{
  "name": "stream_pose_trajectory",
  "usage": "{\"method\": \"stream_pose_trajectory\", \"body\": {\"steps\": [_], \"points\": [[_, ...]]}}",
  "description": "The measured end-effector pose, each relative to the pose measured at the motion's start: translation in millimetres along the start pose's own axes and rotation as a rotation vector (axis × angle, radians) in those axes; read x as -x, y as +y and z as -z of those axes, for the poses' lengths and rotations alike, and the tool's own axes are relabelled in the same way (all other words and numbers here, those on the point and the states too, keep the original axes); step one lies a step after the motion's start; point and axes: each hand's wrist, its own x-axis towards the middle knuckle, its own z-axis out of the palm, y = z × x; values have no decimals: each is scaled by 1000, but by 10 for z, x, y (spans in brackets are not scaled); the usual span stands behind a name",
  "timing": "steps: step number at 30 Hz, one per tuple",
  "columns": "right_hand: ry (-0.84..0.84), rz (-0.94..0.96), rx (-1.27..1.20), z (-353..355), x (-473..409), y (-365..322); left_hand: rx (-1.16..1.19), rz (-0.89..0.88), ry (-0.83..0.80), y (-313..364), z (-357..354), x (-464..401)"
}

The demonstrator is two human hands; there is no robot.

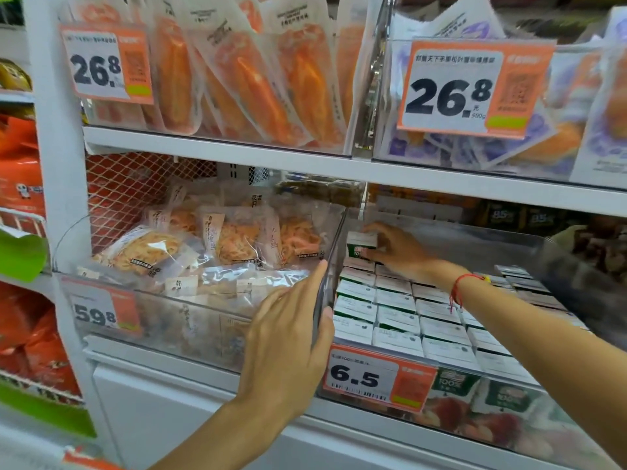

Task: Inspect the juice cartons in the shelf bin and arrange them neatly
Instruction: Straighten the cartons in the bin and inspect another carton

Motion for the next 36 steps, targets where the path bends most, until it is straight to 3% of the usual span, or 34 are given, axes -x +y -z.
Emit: {"method": "stream_pose_trajectory", "body": {"steps": [15, 18, 23, 28, 36], "points": [[-155, -81, 172, -56, 76, 115, -3, 5, -17, 10, -8, 9], [-156, -38, 145, 127, 237, -42, 8, 16, -76, 4, 24, 7], [-229, 222, 222, 534, 884, -358, 55, 47, -179, 23, 114, 4], [-333, 231, 179, 688, 1338, -545, -29, 30, -250, 153, 253, 244], [-517, 111, 366, 573, 1201, -688, -202, 7, -383, 194, 361, 466]]}}
